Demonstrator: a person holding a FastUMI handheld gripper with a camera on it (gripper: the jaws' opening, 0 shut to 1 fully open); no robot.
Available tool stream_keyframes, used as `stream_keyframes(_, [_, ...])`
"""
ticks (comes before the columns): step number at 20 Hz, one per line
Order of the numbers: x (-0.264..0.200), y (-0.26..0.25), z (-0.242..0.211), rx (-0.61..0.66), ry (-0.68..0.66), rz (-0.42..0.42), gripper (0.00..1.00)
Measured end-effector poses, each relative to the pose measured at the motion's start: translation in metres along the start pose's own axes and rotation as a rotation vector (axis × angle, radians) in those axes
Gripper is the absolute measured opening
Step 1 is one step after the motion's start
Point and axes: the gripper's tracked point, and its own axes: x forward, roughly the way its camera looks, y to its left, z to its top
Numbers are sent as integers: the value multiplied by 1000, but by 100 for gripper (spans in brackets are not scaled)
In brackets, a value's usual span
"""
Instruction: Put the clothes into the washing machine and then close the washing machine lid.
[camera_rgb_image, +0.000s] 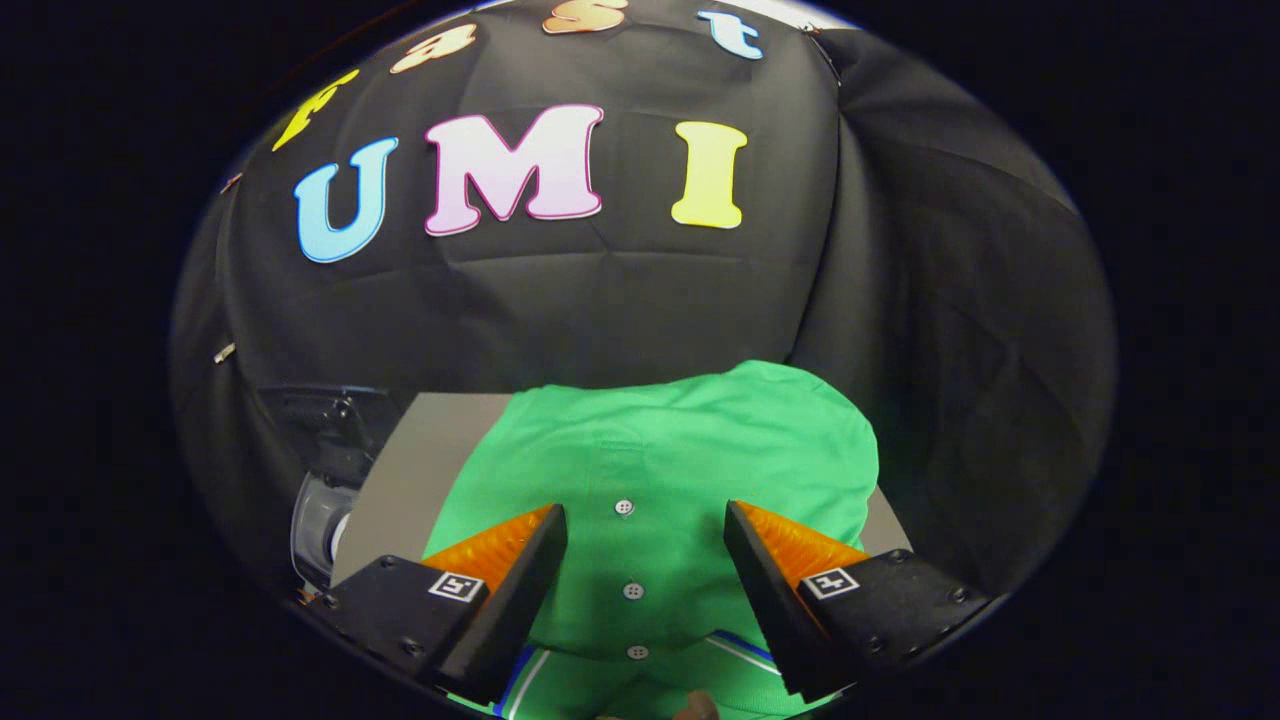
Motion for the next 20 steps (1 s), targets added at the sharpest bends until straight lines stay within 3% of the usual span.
stream_keyframes(9, [9,3,-9,-9,79,28,97])
stream_keyframes(11, [11,7,-9,-17,82,34,90])
stream_keyframes(14, [11,11,-5,-58,59,31,37])
stream_keyframes(16, [11,12,-4,-82,49,21,10])
stream_keyframes(20, [8,11,-3,-82,14,13,5])
